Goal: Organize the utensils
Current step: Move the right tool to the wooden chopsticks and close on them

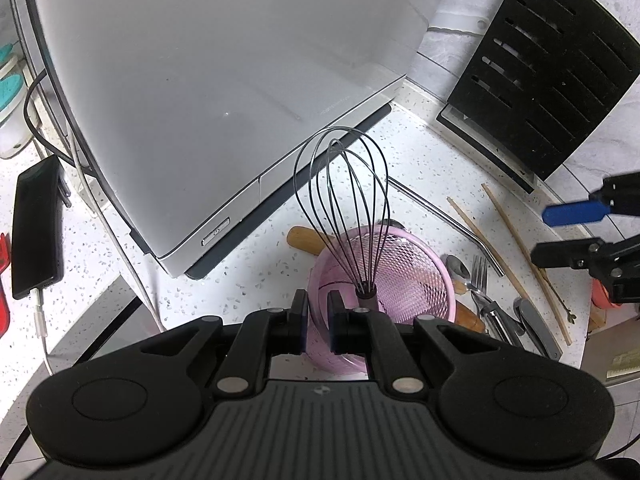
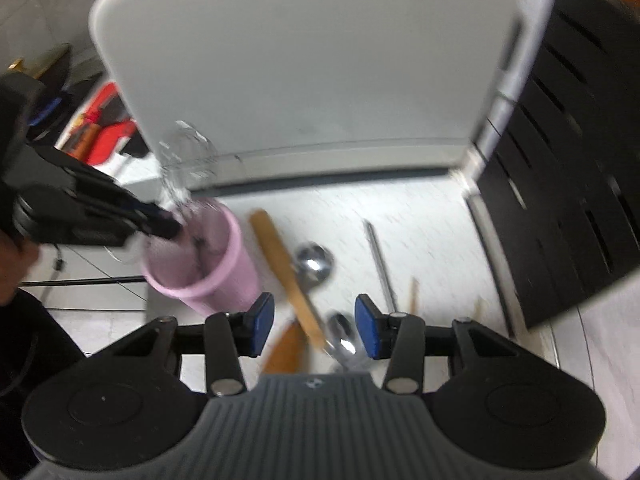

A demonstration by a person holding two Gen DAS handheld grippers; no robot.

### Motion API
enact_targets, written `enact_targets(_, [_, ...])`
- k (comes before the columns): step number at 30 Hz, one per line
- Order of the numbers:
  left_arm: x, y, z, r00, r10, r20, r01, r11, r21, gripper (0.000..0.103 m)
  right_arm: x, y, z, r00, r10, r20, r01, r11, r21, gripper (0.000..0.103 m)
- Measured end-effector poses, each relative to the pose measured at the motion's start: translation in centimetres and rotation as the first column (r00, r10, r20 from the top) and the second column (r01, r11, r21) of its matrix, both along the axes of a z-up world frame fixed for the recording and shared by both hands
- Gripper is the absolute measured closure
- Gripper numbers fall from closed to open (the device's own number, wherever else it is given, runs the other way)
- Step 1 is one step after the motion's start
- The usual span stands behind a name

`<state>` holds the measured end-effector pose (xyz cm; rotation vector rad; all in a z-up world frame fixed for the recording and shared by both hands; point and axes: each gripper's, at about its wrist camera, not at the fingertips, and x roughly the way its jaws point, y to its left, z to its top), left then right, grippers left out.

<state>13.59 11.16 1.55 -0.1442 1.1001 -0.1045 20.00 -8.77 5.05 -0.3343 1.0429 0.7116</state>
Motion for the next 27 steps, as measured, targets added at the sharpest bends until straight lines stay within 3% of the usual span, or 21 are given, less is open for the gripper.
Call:
enact_targets(19, [0.1,-0.1,-0.2,1.0,-0.002,0.003,0.002,1.0,0.007,0.093,4.1,-6.9,-7.7,0.99,-0.142,-0.007,0.138,0.971,-0.195,0.061])
enact_targets(22, [0.2,-0.1,-0.2,1.0,-0.002,0.002,0.002,1.0,0.006,0.093,4.8,-7.1,-8.2,0.989,-0.143,-0.023,0.135,0.968,-0.21,0.071])
enact_targets(27, [0.2,-0.1,-0.2,1.0,-0.006,0.003,0.006,1.0,0.003,0.093,5.8,-6.9,-9.0,0.989,-0.136,-0.054,0.12,0.965,-0.232,0.073])
